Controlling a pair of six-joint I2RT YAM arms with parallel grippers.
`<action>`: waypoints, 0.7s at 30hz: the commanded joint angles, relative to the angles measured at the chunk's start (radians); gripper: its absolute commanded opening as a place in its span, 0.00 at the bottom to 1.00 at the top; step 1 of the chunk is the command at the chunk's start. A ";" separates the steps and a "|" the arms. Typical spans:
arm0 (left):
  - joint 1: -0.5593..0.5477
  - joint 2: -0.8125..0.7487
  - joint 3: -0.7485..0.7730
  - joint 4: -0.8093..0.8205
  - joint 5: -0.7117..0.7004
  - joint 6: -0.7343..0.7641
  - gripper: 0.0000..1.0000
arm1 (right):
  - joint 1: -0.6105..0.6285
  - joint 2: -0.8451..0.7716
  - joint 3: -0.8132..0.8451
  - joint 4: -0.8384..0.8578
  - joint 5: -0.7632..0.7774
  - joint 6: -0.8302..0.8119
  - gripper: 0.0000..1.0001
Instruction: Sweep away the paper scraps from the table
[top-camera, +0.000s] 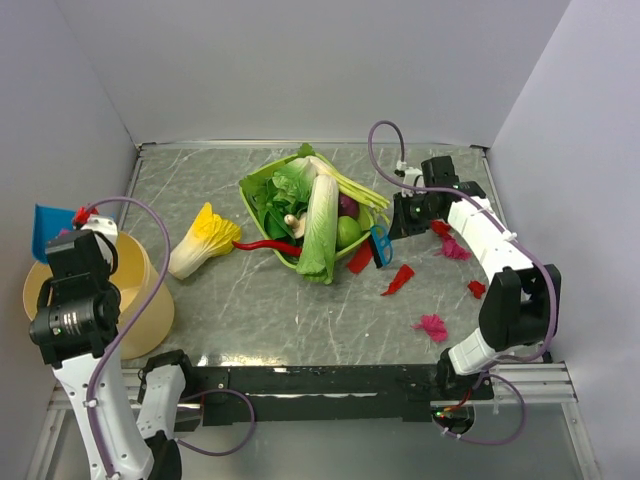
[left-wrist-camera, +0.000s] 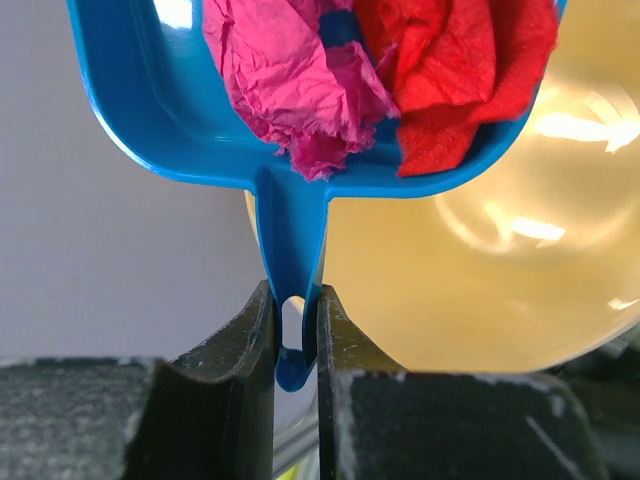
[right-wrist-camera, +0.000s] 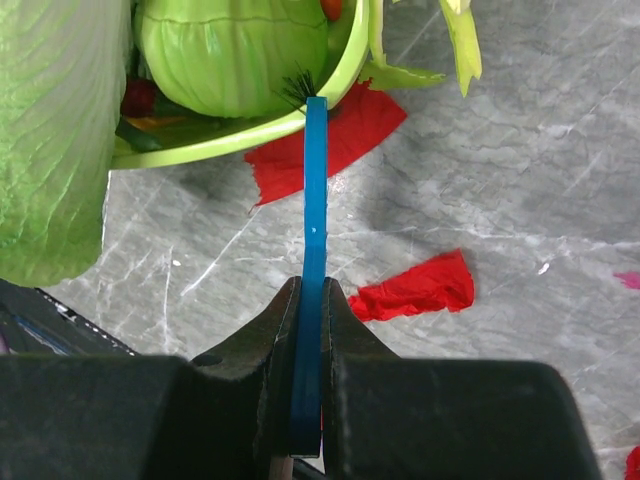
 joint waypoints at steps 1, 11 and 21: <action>0.006 -0.015 -0.014 -0.073 -0.114 0.040 0.01 | -0.002 0.037 0.074 0.004 -0.025 0.026 0.00; 0.006 -0.045 -0.056 -0.078 -0.270 0.373 0.01 | 0.001 0.046 0.061 0.011 -0.040 0.045 0.00; 0.016 -0.062 -0.084 -0.076 -0.316 0.689 0.01 | 0.001 0.003 0.019 0.024 -0.034 0.045 0.00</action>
